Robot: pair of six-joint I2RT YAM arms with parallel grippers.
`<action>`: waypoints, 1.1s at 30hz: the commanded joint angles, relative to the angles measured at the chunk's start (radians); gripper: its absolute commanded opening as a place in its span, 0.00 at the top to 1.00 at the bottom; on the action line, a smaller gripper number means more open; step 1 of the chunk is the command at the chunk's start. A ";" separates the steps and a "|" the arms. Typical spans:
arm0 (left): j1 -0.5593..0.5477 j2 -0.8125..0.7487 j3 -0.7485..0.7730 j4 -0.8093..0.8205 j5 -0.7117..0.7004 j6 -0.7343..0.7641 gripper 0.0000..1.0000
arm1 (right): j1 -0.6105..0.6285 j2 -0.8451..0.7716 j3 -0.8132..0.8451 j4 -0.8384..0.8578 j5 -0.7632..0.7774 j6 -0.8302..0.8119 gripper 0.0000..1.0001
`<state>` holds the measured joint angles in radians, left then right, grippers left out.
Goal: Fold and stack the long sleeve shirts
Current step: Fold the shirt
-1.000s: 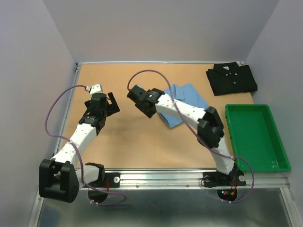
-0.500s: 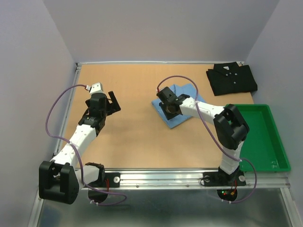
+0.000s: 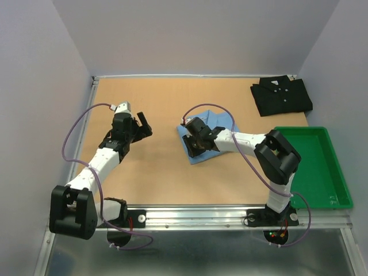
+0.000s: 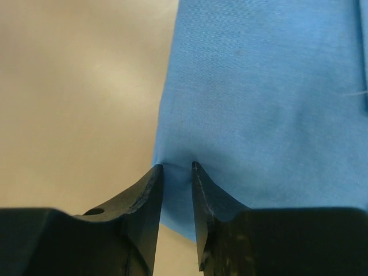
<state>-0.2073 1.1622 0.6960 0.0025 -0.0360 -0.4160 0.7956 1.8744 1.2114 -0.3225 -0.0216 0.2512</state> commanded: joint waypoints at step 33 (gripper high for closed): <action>-0.334 0.653 0.330 0.100 -0.071 -0.283 0.63 | -0.561 -0.422 -0.524 0.258 -0.121 0.270 0.70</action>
<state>-0.5522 1.8320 1.0554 0.0719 -0.0654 -0.6613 0.2779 1.4616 0.7261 -0.1493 -0.1307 0.4950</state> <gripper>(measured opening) 0.375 0.304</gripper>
